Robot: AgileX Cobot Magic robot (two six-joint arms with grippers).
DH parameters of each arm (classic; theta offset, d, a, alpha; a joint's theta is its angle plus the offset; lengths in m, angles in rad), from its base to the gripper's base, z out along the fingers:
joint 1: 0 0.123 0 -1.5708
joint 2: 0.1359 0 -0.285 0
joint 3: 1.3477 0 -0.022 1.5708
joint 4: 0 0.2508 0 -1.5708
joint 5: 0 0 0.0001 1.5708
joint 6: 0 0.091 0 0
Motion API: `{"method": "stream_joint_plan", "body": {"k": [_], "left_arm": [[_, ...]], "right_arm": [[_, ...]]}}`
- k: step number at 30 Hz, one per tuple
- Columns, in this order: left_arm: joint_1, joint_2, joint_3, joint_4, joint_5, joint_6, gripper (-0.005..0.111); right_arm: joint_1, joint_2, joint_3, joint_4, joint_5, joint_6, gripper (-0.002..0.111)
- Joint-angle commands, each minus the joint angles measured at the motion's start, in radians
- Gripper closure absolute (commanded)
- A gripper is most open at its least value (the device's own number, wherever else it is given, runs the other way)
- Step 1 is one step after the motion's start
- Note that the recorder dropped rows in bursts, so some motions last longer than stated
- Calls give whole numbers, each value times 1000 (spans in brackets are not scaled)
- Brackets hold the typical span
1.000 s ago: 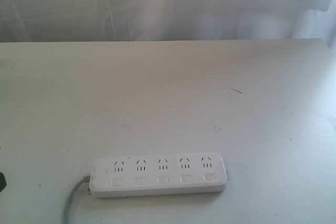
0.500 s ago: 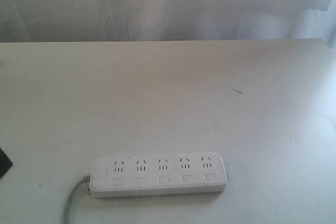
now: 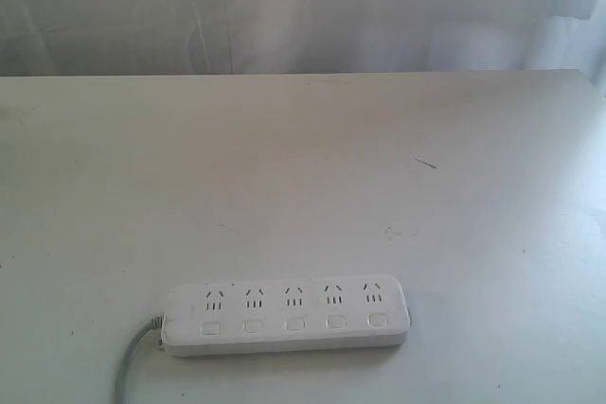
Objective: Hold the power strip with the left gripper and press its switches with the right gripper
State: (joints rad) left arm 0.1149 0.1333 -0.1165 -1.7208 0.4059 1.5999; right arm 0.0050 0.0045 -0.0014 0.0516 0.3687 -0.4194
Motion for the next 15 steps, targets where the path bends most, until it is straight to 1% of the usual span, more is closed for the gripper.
{"method": "stream_joint_plan", "body": {"k": [1,2,4,6,8,9,11,14,15], "left_arm": [[2,70,-95,-24,125,0,107],[2,87,-112,-20,160,0,107],[2,137,-139,54,241,5,107],[2,179,-149,81,294,4,107],[2,206,-156,128,304,-41,107],[2,209,-161,173,289,-92,107],[2,206,-167,260,217,-208,107],[2,204,-176,461,52,-486,107],[2,204,-176,560,-5,-611,107]], "right_arm": [[-5,-5,1,-1,-7,5,108],[-5,-5,1,-1,-7,5,108],[-5,-5,1,-1,-7,5,108],[-5,-5,1,-1,-7,5,108],[-5,-5,1,-1,-7,5,108],[-5,-5,1,-1,-7,5,108],[-5,-5,1,-1,-7,5,108],[-5,-5,1,-1,-7,5,108],[-5,-5,1,-1,-7,5,108]]}}
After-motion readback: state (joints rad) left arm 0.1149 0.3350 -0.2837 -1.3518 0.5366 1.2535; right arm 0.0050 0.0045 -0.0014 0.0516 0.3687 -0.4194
